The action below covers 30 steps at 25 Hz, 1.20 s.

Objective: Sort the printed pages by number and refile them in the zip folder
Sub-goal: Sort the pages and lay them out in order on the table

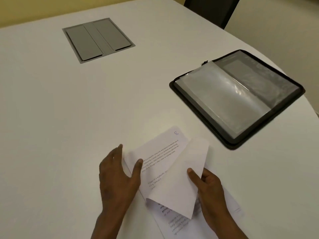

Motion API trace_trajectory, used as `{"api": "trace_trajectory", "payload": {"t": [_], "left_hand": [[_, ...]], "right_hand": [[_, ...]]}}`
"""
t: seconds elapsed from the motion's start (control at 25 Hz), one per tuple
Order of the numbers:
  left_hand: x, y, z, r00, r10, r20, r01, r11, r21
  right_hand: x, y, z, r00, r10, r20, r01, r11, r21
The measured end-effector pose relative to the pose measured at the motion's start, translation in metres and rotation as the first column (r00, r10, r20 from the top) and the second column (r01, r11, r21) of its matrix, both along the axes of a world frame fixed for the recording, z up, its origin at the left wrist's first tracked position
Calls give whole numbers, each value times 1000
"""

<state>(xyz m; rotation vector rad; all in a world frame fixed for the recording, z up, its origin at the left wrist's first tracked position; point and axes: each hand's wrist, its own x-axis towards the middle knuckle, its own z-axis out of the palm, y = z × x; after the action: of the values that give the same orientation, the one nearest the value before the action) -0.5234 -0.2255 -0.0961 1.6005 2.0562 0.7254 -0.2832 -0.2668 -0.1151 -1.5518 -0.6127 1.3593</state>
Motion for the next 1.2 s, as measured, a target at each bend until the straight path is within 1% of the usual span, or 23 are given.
{"api": "trace_trajectory", "payload": {"t": [0.04,0.08,0.12,0.16,0.2,0.28,0.36,0.44,0.52,0.56,0.64,0.72,0.76,0.8,0.88,0.96,1.0,1.04,1.08,1.16,1.2], "left_hand": [[9,9,-7,996,-6,-86,0,998,-68],[9,13,-17,972,-83,-222,65,994,-86],[12,14,-24,935,-136,-326,102,988,-120],[14,13,-32,895,-178,-410,141,983,-119],[16,9,-37,876,-194,-442,155,980,-123],[20,2,-36,860,-191,-474,178,981,-73],[25,0,-33,862,-195,-468,214,977,-11],[27,-4,-29,920,-183,-348,215,975,57],[30,-8,-28,963,-168,-208,176,984,18],[31,-9,-28,969,-167,-180,165,986,-30],[31,-11,-31,966,-171,-194,156,984,-87],[33,-12,-33,940,-226,-255,218,974,-61],[35,-13,-31,935,-243,-259,240,970,-43],[38,-14,-28,946,-235,-222,238,971,-13],[45,-19,-15,981,-189,-47,193,977,88],[56,-27,2,976,-170,132,136,963,234],[62,-31,10,968,-180,172,122,946,301],[66,-36,14,964,-205,168,132,921,366],[70,-40,13,964,-234,125,164,896,414],[75,-49,8,965,-259,40,214,866,452],[76,-52,4,966,-255,44,206,863,462]], "right_hand": [[-5,2,7,999,-23,25,24,1000,-2],[-7,2,6,998,-28,50,28,1000,-3],[-10,3,7,997,-23,70,23,1000,3],[-13,3,5,994,-37,104,37,999,6],[-14,3,5,990,-49,131,49,999,-3],[-17,3,3,987,-69,143,72,997,-17],[-20,2,3,984,-94,149,99,995,-25],[-22,3,6,984,-101,145,105,994,-17],[-22,3,8,986,-106,130,107,994,-4],[-22,4,10,988,-102,120,102,995,0],[-23,3,11,987,-96,131,96,995,5],[-22,3,10,984,-92,151,93,996,2],[-22,3,9,984,-92,153,93,996,2],[-21,3,8,984,-94,152,94,996,7],[-21,4,9,983,-92,159,91,996,13],[-19,4,8,983,-93,160,91,996,20],[-19,4,8,982,-93,164,91,996,21],[-19,5,8,980,-96,172,94,995,21],[-19,6,8,978,-101,182,100,995,16],[-19,6,6,975,-107,197,109,994,1],[-19,6,6,975,-113,193,116,993,-6]]}}
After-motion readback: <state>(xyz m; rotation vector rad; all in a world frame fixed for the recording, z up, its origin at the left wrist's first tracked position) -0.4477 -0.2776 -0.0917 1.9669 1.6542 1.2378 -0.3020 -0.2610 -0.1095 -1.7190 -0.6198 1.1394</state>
